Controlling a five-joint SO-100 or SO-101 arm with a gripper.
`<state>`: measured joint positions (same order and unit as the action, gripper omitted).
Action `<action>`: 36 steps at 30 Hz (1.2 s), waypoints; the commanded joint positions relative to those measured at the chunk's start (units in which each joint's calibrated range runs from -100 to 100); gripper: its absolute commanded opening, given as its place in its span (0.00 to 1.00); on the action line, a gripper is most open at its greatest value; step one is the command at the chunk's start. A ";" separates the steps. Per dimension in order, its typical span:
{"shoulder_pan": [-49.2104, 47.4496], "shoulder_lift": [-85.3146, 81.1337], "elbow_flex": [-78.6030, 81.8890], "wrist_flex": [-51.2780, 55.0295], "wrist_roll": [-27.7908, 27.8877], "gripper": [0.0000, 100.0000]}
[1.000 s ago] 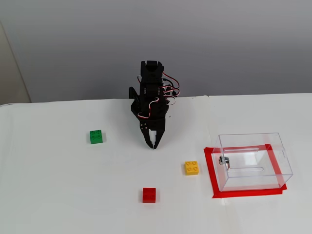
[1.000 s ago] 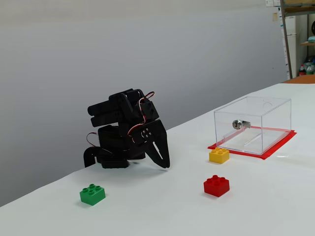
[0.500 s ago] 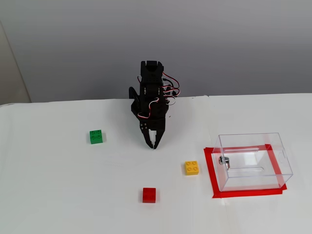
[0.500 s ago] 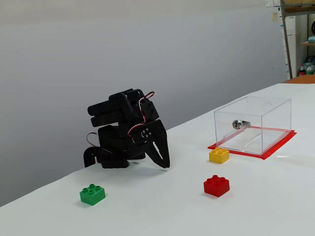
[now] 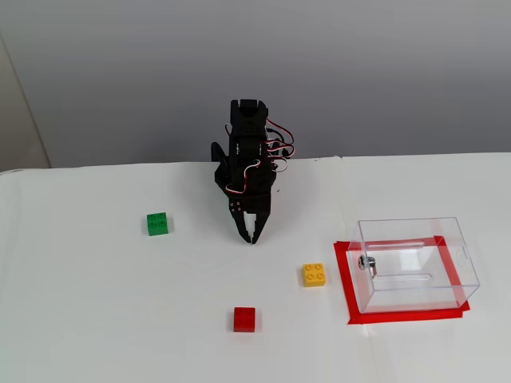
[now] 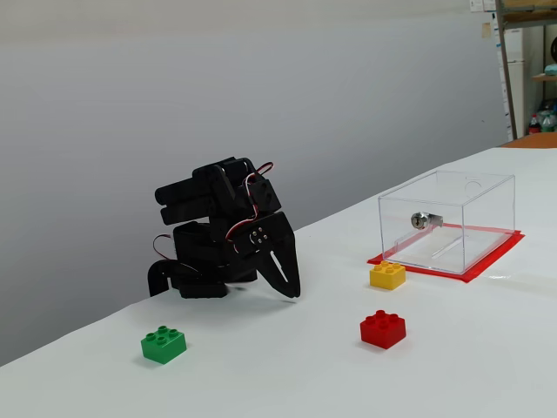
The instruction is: Pick the green lego brick and place it into the transparent box
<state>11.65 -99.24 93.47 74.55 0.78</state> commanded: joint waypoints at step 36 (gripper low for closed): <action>23.96 14.26 -23.22 -7.10 -11.79 0.01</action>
<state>28.95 -86.05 74.05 69.49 -10.85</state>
